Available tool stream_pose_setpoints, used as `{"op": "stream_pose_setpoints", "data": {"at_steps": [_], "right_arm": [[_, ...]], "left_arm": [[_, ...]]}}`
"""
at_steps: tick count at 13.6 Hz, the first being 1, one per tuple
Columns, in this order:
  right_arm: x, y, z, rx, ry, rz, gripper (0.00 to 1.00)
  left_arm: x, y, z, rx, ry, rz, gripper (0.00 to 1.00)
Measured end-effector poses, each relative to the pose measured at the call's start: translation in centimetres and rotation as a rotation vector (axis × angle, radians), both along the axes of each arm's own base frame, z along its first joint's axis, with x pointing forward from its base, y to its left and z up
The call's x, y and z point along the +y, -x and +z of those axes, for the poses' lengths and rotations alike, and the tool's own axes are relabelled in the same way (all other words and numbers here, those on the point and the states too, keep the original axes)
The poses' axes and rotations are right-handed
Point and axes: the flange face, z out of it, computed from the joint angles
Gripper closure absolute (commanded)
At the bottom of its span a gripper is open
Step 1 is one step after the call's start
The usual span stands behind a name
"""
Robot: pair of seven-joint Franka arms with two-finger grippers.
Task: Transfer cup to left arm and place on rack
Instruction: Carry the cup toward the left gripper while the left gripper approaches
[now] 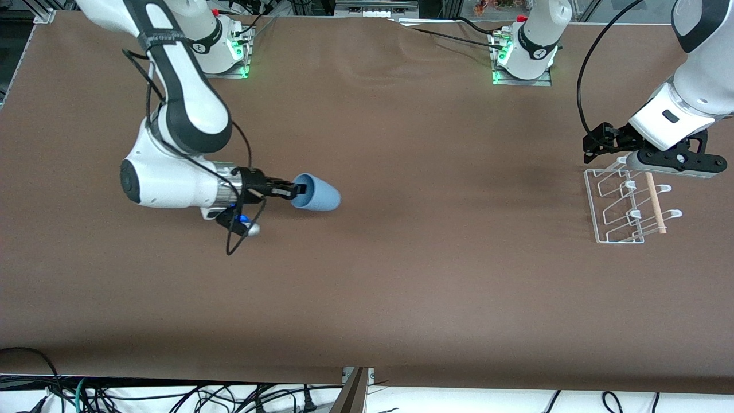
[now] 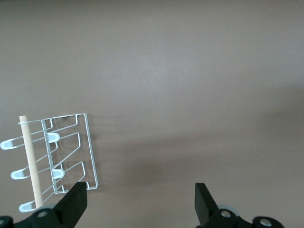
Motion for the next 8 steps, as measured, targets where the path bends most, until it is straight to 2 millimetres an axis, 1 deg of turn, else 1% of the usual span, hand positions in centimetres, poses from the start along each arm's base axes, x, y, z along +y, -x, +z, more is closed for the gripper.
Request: {"op": "stream_pose_setpoints", "data": {"at_steps": [2,3,5,6,7,8], "right_arm": [[4.5,-0.2,2.7,0.050,-0.044,-0.081,1.00],[6.8,0.0,3.5,0.078,-0.054,-0.104,1.00],[11.8,0.9,4.4,0.113,-0.056,-0.154,1.00],[13.8,1.5,4.7,0.116,-0.057,-0.177,1.00],[15.2,1.9,4.9,0.114,-0.060,-0.196,1.00],[16.1,2.2,5.3,0.114,-0.068,-0.213,1.00]], "left_arm": [[-0.7,0.3,-0.7,0.047,0.029,-0.002,0.00],[-1.4,0.4,-1.3,0.076,0.057,-0.005,0.00],[-3.7,0.8,-2.6,0.143,0.117,-0.030,0.00],[-5.1,0.9,-3.3,0.166,0.143,-0.069,0.00],[-6.5,0.9,-4.0,0.181,0.171,-0.124,0.00],[-7.6,0.9,-4.5,0.192,0.203,-0.169,0.00]]}}
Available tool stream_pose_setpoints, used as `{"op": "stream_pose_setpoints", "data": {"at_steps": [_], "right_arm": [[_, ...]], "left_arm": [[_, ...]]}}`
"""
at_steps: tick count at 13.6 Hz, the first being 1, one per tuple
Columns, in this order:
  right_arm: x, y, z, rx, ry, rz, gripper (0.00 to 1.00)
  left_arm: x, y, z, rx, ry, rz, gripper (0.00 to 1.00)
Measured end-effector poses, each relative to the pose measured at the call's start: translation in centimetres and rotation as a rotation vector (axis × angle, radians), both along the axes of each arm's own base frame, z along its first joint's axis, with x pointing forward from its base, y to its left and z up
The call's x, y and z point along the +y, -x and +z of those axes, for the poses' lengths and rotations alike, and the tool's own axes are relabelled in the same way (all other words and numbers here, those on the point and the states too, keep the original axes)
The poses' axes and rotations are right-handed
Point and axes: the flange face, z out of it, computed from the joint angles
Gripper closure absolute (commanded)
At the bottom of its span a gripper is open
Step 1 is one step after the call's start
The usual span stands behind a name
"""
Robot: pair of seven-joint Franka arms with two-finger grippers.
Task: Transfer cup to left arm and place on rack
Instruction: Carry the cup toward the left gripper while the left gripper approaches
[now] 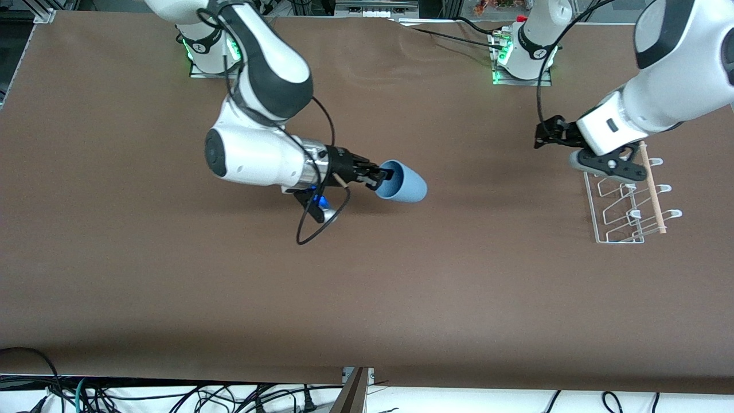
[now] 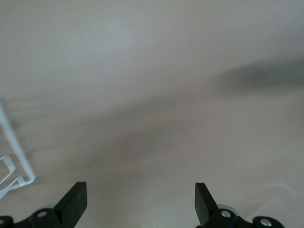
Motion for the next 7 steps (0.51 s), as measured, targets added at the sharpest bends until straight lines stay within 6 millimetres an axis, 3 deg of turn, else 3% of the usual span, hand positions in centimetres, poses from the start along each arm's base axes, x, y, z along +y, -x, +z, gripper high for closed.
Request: {"op": "stream_pose_setpoints", "data": {"at_steps": [3,7], "right_arm": [[0.6,-0.3,1.6,0.018,-0.061,-0.039,1.00],[0.8,-0.5,2.0,0.043,-0.095,-0.041,1.00]], "left_arm": [[-1.4,-0.4,-0.2,-0.015,0.163,-0.152,0.00],[-1.5,-1.5,-1.0,-0.099,0.401,-0.413,0.00]]}}
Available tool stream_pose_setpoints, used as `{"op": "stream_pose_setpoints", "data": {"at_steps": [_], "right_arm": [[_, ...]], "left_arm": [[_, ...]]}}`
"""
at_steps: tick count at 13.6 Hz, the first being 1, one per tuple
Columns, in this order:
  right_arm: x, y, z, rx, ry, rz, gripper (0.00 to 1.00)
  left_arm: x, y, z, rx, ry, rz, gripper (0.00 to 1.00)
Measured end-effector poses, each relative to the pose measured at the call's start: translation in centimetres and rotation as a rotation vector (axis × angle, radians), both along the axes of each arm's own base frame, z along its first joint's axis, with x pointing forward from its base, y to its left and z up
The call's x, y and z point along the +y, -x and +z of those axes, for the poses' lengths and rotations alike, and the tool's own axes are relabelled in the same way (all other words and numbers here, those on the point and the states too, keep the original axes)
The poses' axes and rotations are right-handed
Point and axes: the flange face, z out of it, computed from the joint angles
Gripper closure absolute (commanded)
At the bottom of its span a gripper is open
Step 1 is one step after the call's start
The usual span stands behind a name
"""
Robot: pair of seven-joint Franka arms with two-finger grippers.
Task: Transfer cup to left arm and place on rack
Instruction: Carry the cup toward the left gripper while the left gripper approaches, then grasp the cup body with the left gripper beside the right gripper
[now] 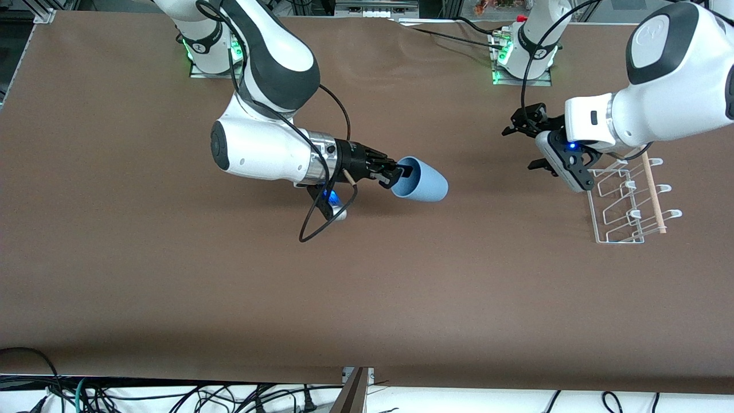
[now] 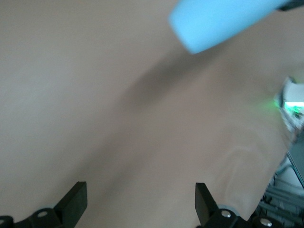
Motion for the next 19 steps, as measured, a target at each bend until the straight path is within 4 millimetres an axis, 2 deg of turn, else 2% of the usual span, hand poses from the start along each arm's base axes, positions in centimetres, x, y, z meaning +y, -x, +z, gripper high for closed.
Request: {"op": "stream_pose_setpoints", "data": {"at_steps": [3,6,10,14,19], "right_arm": [[1.4,1.4,-0.4,0.045,-0.011,0.063,1.00],[2.0,2.1,-0.6,0.080,-0.030,0.089,1.00],[2.0,2.2,-0.6,0.087,-0.035,0.092,1.00],[2.1,2.3,-0.6,0.091,-0.035,0.099,1.00],[2.1,2.3,-0.5,0.091,-0.035,0.101,1.00]], "left_arm": [[0.2,-1.3,-1.0,-0.085,0.129,-0.092,0.00],[-0.9,-2.1,-0.7,-0.187,0.185,-0.155,0.00],[-3.8,-2.3,-1.8,-0.239,0.303,-0.238,0.00],[-5.7,-2.4,-2.9,-0.279,0.369,-0.297,0.00],[-11.1,-1.4,-3.0,-0.324,0.389,-0.345,0.00]]}}
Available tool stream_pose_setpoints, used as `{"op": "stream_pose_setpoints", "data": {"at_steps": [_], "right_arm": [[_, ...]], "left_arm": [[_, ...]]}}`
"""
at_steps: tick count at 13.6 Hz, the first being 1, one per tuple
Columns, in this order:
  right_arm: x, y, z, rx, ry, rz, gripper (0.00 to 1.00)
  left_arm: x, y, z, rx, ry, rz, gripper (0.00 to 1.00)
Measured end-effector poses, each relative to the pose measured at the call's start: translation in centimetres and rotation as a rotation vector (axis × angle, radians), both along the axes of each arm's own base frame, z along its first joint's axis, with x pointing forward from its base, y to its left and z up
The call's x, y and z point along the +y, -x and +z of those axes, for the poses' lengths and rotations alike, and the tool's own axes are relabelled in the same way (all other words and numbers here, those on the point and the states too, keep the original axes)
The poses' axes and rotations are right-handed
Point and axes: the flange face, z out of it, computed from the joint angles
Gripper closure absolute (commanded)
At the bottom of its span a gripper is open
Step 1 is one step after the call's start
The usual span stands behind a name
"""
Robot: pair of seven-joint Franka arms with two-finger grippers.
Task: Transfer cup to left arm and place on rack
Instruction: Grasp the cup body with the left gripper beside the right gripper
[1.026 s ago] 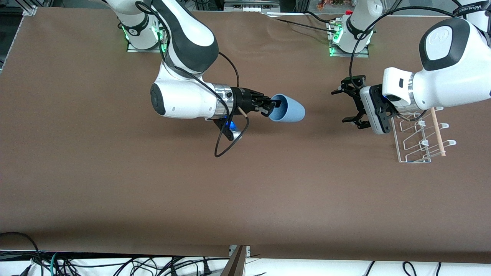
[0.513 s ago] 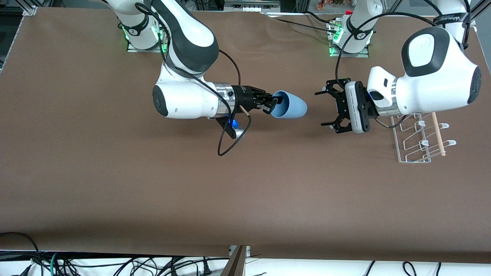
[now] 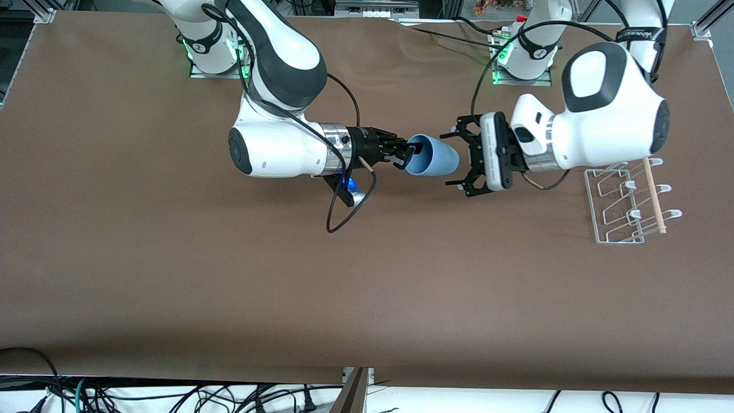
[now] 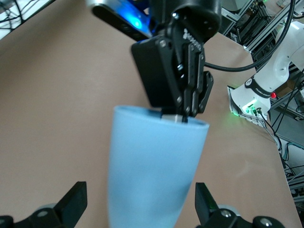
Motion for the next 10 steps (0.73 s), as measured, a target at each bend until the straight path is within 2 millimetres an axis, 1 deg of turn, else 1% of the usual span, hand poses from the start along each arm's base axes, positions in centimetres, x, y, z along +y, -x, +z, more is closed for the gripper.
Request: {"op": "stream_pose_setpoints", "data": {"at_steps": [3,4,5,6,7,8,10], "right_arm": [[-0.1,-0.1,0.0,0.000,0.000,-0.001,1.00],[-0.1,-0.1,0.0,0.000,0.000,-0.002,1.00],[-0.2,-0.1,0.0,-0.001,0.000,-0.003,1.00],[-0.2,-0.1,0.0,0.001,0.000,0.000,1.00],[-0.2,-0.1,0.0,0.005,0.001,0.003,1.00],[-0.2,-0.1,-0.1,0.010,0.001,0.001,1.00],[-0.2,-0.1,-0.1,0.011,0.000,0.000,1.00]], "left_arm": [[-1.8,0.4,-1.0,0.008,0.004,-0.020,0.00],[-1.9,0.4,-1.2,0.011,0.004,-0.023,0.12],[-1.9,0.4,-1.3,0.014,0.004,-0.023,0.38],[-1.9,0.3,-1.5,0.014,0.003,-0.022,0.68],[-1.8,0.3,-1.6,0.008,0.004,-0.027,0.90],[-1.8,0.3,-1.6,0.004,0.005,-0.030,1.00],[-1.8,0.3,-1.6,0.003,0.005,-0.030,1.00]]}}
